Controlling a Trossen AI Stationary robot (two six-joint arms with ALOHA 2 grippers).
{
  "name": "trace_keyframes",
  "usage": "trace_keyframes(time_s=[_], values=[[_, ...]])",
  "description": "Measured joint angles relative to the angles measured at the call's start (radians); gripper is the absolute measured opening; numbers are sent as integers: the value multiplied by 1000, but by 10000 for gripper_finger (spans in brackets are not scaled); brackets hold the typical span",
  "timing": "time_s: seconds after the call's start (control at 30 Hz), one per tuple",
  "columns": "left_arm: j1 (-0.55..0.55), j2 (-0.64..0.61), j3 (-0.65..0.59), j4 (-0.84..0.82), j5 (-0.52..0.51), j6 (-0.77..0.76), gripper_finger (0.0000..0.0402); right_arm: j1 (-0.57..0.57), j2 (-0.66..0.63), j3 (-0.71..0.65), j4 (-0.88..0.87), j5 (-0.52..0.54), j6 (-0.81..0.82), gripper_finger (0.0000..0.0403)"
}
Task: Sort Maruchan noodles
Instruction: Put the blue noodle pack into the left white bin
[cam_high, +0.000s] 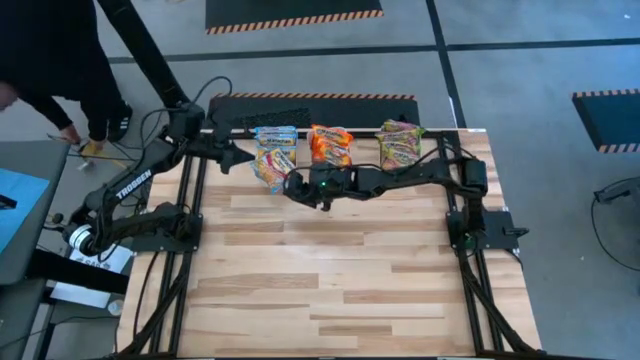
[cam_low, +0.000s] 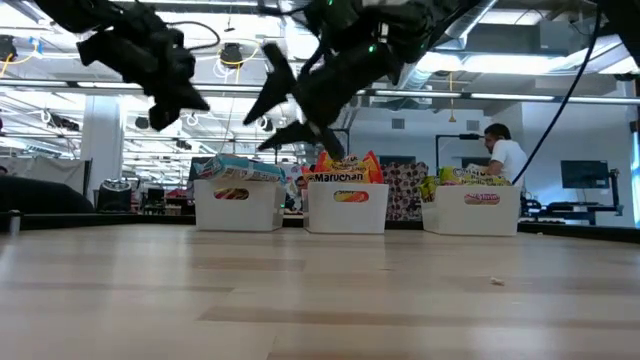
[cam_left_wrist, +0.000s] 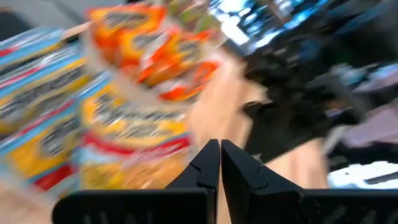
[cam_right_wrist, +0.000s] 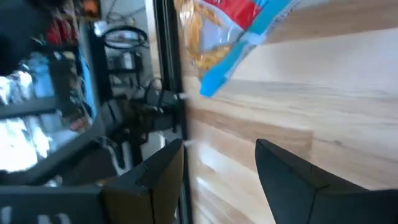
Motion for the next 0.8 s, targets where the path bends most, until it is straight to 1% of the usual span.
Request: trace_keyframes(time_s=[0.1,0.17,0.27,0.33,0.47,0.67,0.8], values=[[0,0,0,-105,-128,103,0,-2,30,1,29,17,63,223],[-3,1,0,-148,-209,151,0,-9,52,1,34,23,103,223],[-6,1,0,-189,-281,195,0,-21,74,-1,62,39,136,223],[-6,1,0,-198,-301,204,0,-28,73,0,74,57,156,223],[-6,1,0,-201,-302,207,0,-42,70,1,60,139,157,223],[-6,3,0,-194,-326,220,0,-54,71,1,56,170,211,223],[-6,19,0,-184,-343,217,0,-50,71,1,48,212,202,224]])
